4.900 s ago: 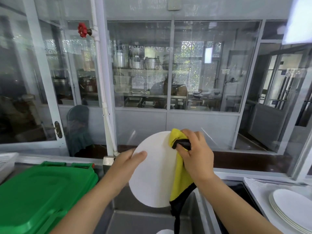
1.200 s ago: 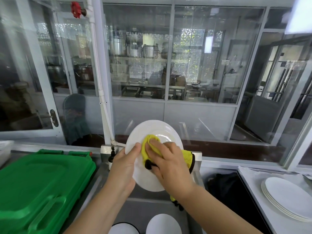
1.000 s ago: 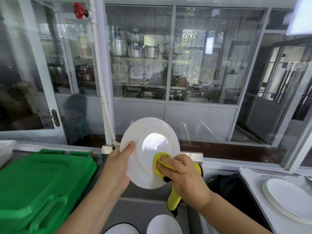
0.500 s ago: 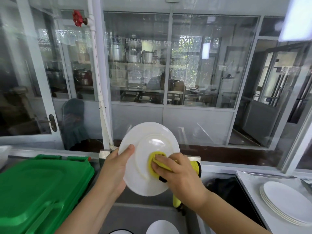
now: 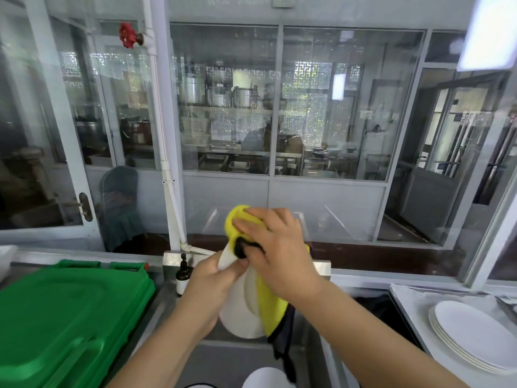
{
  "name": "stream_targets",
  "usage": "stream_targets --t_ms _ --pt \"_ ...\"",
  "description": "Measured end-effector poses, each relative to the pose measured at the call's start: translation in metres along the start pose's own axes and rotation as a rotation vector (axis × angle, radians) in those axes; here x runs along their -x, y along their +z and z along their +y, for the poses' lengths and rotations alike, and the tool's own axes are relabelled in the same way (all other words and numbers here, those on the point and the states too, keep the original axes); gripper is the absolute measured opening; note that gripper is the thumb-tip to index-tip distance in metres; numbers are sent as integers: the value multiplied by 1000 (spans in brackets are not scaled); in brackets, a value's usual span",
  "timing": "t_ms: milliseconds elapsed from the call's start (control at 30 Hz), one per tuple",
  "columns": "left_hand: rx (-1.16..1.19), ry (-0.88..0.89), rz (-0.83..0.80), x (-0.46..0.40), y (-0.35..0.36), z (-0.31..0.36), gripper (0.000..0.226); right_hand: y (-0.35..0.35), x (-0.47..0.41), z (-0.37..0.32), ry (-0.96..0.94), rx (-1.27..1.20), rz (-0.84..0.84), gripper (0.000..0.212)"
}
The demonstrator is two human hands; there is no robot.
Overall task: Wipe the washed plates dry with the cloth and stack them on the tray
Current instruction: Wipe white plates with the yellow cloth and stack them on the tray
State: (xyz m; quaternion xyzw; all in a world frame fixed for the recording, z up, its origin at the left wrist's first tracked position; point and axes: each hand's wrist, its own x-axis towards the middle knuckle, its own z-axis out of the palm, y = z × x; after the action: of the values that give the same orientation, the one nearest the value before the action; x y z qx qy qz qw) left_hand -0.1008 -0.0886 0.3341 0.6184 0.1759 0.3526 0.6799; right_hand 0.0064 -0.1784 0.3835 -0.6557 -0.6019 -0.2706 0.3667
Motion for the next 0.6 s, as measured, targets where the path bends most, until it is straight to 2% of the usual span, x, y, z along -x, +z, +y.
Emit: stream_targets --t_ms 67,167,267,433,500,600 --pt "-43 2 -36 5 2 2 23 6 3 0 45 12 -24 41" --pt "-60 28 -52 12 -1 6 34 9 3 12 112 -102 13 38" --pt "-98 70 -35 18 -1 10 35 8 1 22 341 -354 42 32" --pt "-175 115 47 26 2 11 20 13 10 29 733 -655 191 27" --pt "-171 152 61 28 1 11 27 16 15 31 890 -774 234 21" --pt "-148 150 54 27 -1 8 36 15 18 32 1018 -919 301 21"
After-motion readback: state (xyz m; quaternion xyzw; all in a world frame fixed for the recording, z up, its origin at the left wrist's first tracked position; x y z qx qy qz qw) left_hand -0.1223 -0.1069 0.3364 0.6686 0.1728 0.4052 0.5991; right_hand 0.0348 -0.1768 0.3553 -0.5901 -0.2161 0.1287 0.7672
